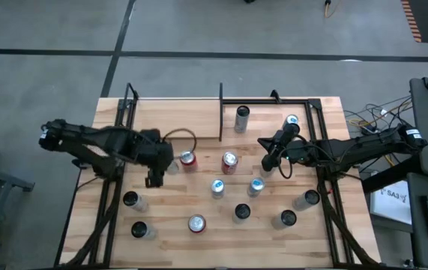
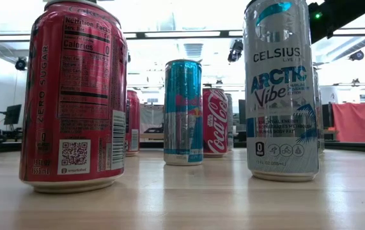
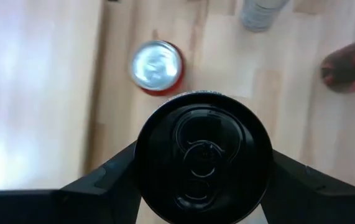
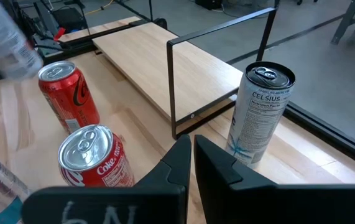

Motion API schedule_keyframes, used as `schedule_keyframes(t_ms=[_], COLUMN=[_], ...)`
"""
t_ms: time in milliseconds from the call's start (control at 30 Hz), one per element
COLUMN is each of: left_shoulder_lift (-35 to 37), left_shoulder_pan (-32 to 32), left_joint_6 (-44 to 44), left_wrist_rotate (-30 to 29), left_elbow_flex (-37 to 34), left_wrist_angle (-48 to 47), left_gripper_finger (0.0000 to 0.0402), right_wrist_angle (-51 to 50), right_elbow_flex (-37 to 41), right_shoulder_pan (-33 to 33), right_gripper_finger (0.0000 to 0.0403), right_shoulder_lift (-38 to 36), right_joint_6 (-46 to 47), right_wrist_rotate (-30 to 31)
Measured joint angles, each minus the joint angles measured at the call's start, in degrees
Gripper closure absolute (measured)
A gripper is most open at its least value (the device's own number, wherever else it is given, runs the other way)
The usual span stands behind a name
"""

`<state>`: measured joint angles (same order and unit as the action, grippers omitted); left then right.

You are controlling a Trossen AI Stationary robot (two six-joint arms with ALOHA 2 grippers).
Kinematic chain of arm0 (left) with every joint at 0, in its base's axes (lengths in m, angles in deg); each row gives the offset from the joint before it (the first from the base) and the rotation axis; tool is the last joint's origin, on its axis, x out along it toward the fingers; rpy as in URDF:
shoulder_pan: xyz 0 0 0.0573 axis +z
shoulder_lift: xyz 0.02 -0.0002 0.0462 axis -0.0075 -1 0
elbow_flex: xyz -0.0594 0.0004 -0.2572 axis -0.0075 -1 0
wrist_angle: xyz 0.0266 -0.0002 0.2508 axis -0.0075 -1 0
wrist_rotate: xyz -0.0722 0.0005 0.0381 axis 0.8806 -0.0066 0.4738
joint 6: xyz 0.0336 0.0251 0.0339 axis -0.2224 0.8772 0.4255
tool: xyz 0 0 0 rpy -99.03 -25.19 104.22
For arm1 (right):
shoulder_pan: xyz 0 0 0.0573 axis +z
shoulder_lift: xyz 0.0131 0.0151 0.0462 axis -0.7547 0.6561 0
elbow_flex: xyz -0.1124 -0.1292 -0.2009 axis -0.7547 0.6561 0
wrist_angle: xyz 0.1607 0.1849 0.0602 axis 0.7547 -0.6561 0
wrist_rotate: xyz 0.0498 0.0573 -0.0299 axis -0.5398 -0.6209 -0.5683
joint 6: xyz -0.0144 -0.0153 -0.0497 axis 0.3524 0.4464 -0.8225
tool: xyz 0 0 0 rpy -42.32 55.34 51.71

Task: Place canned beverage on shelf
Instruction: Put the top right white and pink soda can on the shelf

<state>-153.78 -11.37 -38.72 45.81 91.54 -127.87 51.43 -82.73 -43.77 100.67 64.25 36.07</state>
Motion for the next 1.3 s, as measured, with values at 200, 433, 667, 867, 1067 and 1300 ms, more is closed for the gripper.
schedule_keyframes(t_ms=[200, 433, 667, 867, 1067, 1300], left_shoulder_lift=[0.0, 0.0, -1.5, -4.8, -9.1, -11.5], left_shoulder_pan=[9.0, 21.6, 35.2, 43.4, 47.8, 51.7], left_joint_6=[10.3, 22.9, 33.7, 40.6, 44.6, 46.1], left_wrist_rotate=[-1.3, -1.3, 0.4, 5.9, 10.1, 16.2], left_elbow_flex=[4.9, 6.5, 6.5, 6.4, 6.4, 6.4], left_wrist_angle=[-2.4, -2.1, 1.1, 4.3, 4.8, 6.4], left_gripper_finger=[0.0169, 0.0169, 0.0169, 0.0169, 0.0169, 0.0169], right_wrist_angle=[0.0, 0.0, 0.0, 0.0, 0.0, 0.0], right_elbow_flex=[0.0, 0.0, 0.0, 0.0, 0.0, 0.0], right_shoulder_pan=[0.0, 0.0, 0.0, 0.0, 0.0, 0.0], right_gripper_finger=[0.039, 0.039, 0.039, 0.039, 0.039, 0.039], right_shoulder_lift=[0.0, 0.0, 0.0, 0.0, 0.0, 0.0], right_joint_6=[0.0, -0.1, -0.2, -0.1, 0.2, 0.2], right_wrist_rotate=[0.0, 0.0, 0.0, 0.0, 0.0, 0.0])
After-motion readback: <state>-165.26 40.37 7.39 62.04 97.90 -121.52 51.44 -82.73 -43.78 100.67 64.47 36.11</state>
